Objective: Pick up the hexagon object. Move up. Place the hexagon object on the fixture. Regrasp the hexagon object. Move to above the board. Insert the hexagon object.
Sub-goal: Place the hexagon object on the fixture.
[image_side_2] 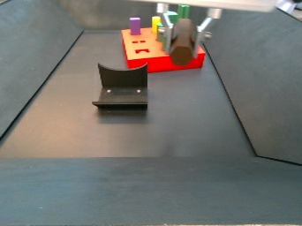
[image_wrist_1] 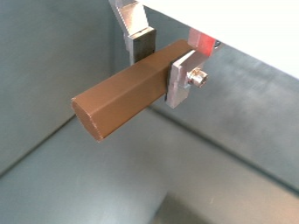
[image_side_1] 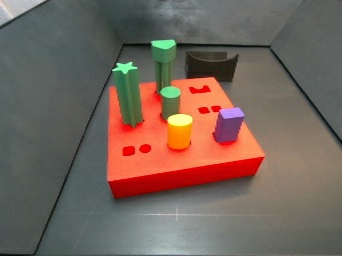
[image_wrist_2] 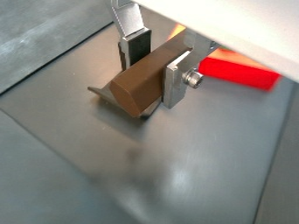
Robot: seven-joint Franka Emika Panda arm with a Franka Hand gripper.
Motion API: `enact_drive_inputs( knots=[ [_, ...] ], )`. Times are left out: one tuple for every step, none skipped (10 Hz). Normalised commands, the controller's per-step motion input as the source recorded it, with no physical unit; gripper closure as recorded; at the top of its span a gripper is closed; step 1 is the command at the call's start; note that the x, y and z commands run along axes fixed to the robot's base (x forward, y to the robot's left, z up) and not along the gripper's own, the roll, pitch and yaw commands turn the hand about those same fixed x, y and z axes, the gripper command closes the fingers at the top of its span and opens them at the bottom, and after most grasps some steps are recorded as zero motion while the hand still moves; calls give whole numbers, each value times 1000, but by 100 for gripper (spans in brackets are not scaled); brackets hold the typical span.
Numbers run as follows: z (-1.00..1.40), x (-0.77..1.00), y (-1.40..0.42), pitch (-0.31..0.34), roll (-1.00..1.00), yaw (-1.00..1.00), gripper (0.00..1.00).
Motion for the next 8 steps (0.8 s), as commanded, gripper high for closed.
enact_drive_inputs(
  knots=[
    [-113, 535, -1000, 229, -148, 480, 100],
    [-100, 565, -1000, 205, -131, 317, 100],
    [-102, 589, -1000, 185, -117, 236, 100],
    [-106, 685, -1000, 159, -88, 110, 100],
    [-91, 736, -928, 152, -73, 60, 100],
    [-59, 645, -662, 149, -59, 40, 100],
    [-38, 557, -400, 151, -44, 32, 100],
    [-12, 439, -146, 156, -30, 22, 100]
  ],
)
